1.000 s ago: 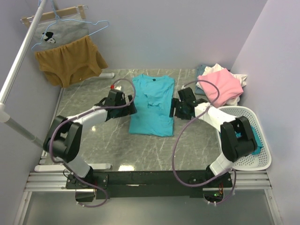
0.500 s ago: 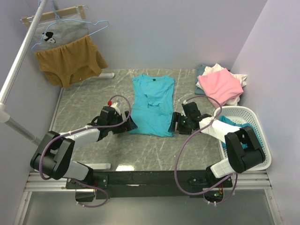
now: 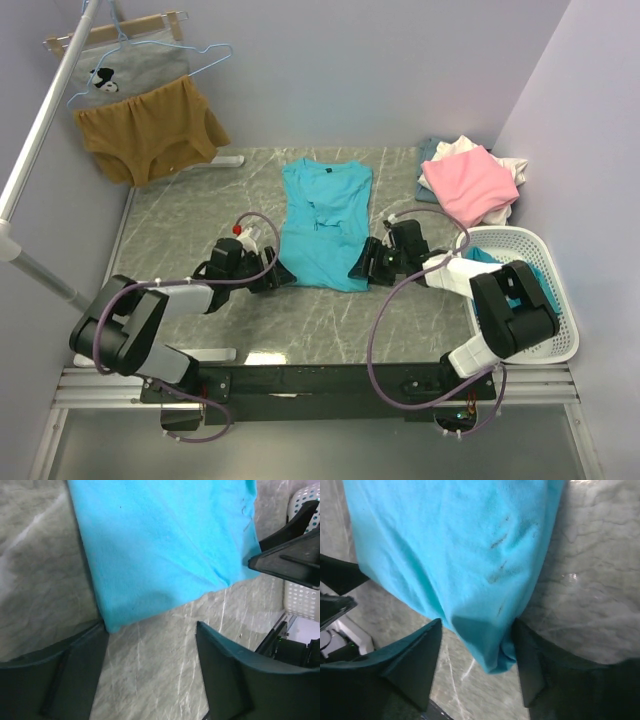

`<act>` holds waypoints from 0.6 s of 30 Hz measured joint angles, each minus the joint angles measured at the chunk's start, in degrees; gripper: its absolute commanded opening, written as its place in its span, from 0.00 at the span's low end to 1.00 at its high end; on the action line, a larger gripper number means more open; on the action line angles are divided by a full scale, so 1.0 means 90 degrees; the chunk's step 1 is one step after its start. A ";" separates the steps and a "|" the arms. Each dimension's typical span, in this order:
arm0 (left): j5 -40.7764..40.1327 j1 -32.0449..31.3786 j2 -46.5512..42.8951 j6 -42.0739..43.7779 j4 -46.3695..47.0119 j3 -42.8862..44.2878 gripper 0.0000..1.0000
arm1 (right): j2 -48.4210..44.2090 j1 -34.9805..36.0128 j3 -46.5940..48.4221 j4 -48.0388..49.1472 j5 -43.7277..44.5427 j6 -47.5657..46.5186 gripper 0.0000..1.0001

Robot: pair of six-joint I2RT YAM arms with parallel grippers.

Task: Fold and stack the t-shirts
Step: Grab one side of the 2/3 rectangular tshirt with both arms

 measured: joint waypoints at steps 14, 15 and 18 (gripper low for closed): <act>0.0056 0.0005 0.0731 0.0199 0.0121 0.0197 0.01 | 0.0214 -0.0061 -0.0330 0.0539 0.0012 0.0350 0.06; 0.0046 0.0005 0.0704 0.0228 0.0010 0.0226 0.01 | 0.0177 -0.0063 -0.0342 0.0498 0.0049 0.0350 0.04; 0.0034 0.0005 0.0563 0.0289 -0.0287 0.0243 0.01 | 0.0036 -0.0063 -0.0345 0.0245 0.0236 0.0350 0.02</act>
